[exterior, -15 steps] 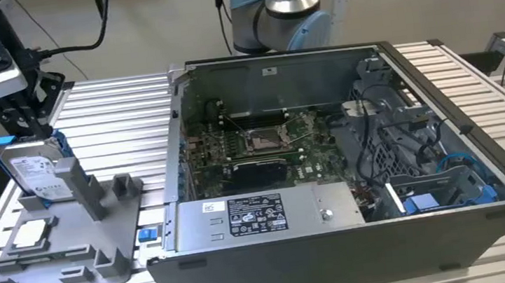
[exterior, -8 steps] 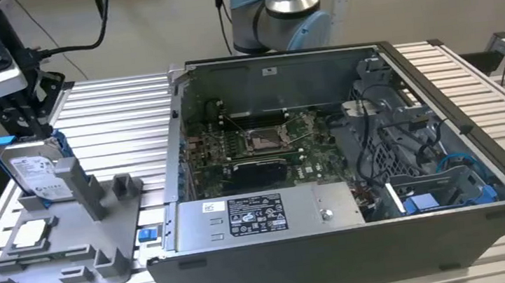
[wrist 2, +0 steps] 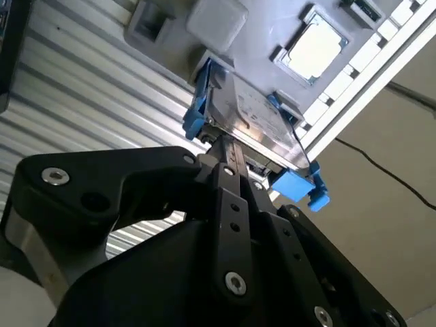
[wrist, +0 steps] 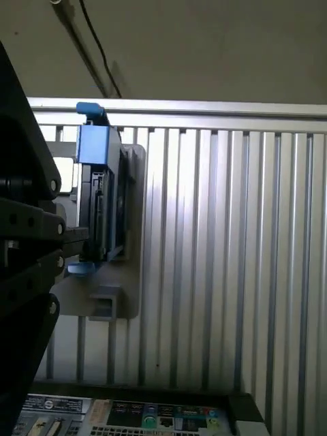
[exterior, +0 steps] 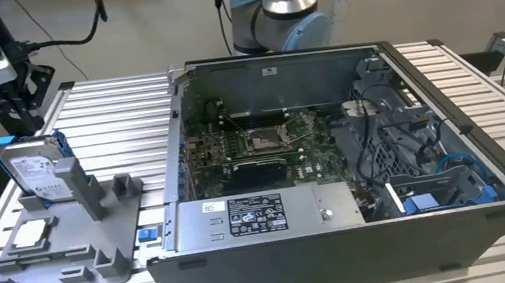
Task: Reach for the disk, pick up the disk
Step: 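Reach for the disk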
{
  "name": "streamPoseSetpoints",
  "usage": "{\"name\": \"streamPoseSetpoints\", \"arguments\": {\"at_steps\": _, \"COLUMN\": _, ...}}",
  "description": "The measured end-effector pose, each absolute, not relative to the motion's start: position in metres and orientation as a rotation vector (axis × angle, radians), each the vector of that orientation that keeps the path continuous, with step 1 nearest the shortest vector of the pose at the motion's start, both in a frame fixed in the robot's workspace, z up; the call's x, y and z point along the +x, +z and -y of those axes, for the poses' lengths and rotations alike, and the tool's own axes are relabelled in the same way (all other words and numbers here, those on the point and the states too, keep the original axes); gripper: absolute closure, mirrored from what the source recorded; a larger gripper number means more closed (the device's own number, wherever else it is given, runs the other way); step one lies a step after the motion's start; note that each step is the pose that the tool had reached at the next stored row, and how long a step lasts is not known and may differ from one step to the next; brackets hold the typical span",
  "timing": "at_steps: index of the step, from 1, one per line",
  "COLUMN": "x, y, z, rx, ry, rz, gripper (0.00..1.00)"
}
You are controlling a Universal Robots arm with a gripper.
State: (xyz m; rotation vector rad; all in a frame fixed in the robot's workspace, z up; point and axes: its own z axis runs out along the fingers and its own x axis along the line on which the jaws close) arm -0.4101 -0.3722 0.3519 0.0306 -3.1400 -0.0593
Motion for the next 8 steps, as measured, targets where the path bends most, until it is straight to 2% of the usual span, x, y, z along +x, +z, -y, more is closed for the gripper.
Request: {"name": "streamPoseSetpoints", "arguments": {"at_steps": 8, "x": -0.443, "y": 0.351, "z": 0.365, "rx": 0.030, "ry": -0.059, "rz": 3.140, "gripper": 1.00}}
